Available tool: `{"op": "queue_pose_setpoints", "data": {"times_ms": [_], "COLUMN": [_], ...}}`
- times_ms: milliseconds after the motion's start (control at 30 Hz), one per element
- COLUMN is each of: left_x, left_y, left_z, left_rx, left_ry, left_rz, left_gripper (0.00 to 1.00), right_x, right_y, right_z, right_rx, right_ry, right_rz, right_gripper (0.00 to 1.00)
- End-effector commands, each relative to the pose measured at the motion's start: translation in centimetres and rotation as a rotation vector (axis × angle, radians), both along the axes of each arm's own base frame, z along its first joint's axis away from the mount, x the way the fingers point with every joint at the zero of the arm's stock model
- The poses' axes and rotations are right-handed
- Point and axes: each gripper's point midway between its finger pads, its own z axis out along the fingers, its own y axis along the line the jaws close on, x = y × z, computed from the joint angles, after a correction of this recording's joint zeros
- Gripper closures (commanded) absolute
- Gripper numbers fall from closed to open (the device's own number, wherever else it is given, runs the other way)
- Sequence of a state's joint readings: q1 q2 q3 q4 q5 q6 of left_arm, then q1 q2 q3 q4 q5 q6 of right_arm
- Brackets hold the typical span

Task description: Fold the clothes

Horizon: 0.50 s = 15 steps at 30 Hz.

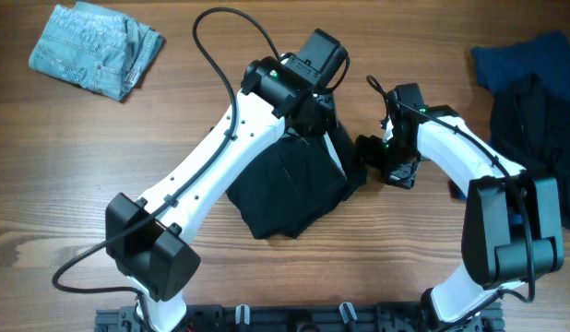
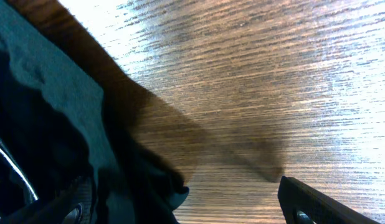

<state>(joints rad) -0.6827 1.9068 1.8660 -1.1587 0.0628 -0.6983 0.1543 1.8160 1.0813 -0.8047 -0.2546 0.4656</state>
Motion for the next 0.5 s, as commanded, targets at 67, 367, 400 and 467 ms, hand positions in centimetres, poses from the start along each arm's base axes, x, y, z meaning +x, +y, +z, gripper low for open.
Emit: {"op": "queue_pose_setpoints", "data": {"times_ms": [67, 367, 400, 467], "left_x": [-0.1, -1.4, -1.4, -1.4], "left_y": [0.9, 11.1, 11.9, 13.4], "left_z": [1.0, 1.0, 1.0, 0.9], "left_rx": [-0.014, 0.168, 0.176, 0.185], "left_ry": [0.015, 0.165, 0.181, 0.204], "left_rz": [0.031, 0.210, 0.230, 0.266], "left_gripper": [0.85, 0.16, 0.11, 0.02], "right_x": [-0.6, -0.4, -0.5, -0.8], "right_y": [-0.3, -2.3, -2.3, -2.3], "right_z": [-0.2, 6.0, 7.1, 9.5], "right_rx": [-0.023, -0.091, -0.086, -0.077], "right_ry": [0.019, -0.139, -0.171, -0.238], "right_rz": [0.020, -0.003, -0.004, -0.007], "right_gripper": [0.05, 0.01, 0.01, 0.00]}}
